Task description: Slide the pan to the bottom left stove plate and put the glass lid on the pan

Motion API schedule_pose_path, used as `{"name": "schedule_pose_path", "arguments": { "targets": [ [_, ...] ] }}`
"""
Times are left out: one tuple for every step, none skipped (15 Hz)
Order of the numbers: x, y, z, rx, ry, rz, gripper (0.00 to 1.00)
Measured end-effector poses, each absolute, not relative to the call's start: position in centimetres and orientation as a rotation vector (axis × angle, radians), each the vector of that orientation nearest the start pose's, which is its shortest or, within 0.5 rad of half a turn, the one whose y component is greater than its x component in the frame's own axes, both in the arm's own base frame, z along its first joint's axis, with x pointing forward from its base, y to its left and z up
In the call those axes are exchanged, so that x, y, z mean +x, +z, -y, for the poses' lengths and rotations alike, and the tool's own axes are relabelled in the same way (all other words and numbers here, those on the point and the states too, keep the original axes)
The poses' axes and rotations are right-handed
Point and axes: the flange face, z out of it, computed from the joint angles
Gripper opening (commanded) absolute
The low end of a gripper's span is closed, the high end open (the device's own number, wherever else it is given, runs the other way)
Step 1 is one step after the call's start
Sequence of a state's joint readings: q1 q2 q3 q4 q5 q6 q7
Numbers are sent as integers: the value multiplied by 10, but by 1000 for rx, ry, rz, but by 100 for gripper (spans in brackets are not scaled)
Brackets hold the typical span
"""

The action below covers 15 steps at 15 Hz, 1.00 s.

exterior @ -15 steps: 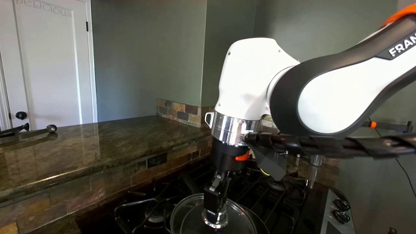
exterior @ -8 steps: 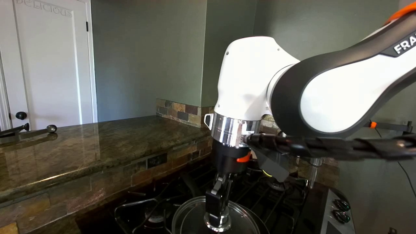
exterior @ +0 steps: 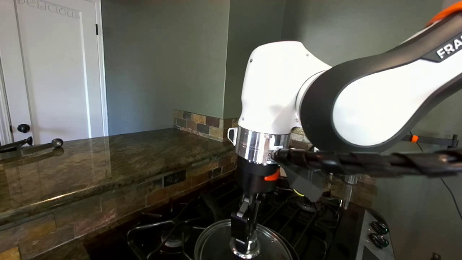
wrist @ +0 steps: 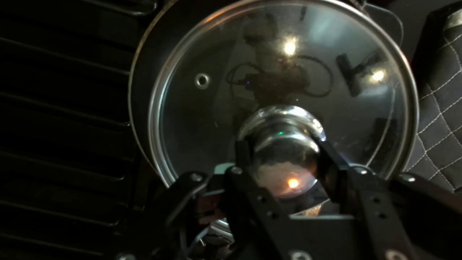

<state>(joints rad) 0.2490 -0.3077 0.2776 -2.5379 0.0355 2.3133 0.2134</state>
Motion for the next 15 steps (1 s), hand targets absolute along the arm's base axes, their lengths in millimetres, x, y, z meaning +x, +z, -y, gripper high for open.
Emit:
{"name": "schedule_pose_path", "arguments": {
  "targets": [
    [376,385,-218,-3134,-139,442,23],
    [376,385,-217,-3134,-139,440,23],
    [376,385,-217,-3135,-139,438,23],
    [376,385,-216,-3135,-139,435,23],
    [377,385,-216,-3135,-139,432,23],
    [377,385,-215,-3135,-138,430,23],
    [377,385,-215,-3136,-137,428,23],
    [377,385,-214,-3137,-135,425,23],
    [378,384,-213,-3137,-133,422,23],
    [378,384,-212,-3138,-131,419,23],
    [378,384,-212,-3138,-128,417,23],
    [379,383,-211,-3139,-125,415,23],
    [379,383,-210,-3140,-120,412,23],
    [379,382,-210,-3142,-113,408,23],
    [379,381,-209,-3145,-102,405,23]
  ]
}}
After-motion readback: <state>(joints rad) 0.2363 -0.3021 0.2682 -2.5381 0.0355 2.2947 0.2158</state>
